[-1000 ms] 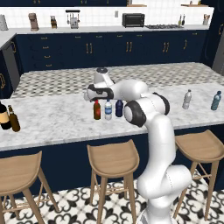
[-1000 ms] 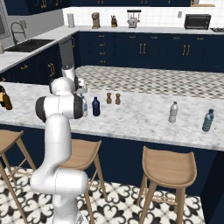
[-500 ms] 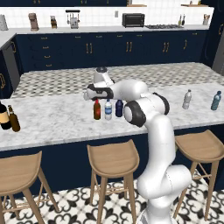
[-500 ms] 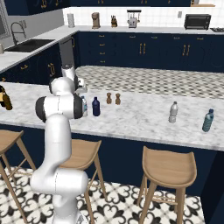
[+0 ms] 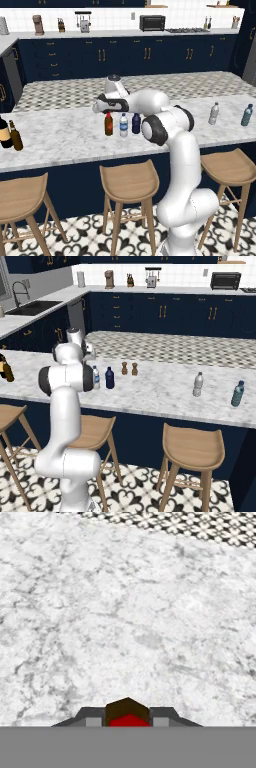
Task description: Move the plastic bottles in the middle to the plastics group, and the glass bottles in the middle to the glass group.
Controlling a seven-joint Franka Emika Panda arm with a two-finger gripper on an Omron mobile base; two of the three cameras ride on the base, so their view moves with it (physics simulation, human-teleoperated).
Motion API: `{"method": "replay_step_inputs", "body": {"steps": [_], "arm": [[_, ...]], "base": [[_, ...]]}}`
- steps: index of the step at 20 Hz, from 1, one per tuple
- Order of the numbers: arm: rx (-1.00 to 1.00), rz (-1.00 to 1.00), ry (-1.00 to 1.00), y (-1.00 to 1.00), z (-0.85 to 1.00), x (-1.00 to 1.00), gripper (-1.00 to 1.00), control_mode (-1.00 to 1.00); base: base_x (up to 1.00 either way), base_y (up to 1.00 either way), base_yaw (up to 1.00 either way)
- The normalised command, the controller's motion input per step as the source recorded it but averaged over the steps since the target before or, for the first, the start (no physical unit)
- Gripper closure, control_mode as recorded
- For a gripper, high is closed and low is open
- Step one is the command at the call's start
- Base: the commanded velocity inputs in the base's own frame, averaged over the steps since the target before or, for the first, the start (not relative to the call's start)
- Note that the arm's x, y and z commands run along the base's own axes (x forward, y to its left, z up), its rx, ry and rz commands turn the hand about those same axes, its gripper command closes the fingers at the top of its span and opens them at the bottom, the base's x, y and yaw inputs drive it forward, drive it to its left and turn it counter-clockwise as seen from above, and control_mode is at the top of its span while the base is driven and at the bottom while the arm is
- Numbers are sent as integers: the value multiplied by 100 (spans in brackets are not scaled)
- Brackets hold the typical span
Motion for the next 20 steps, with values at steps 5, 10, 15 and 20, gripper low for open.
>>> {"method": "replay_step_inputs", "body": {"steps": [5, 10, 15, 20], "arm": [[2, 19, 0, 48, 24, -55, 100, -100], [0, 21, 0, 44, 6, -75, 100, -100], [3, 22, -1, 43, 3, -82, 100, -100], [1, 14, -5, 68, 14, -35, 100, -100]], "base": [[0, 0, 0], [0, 0, 0], [0, 0, 0], [0, 0, 0]]}}
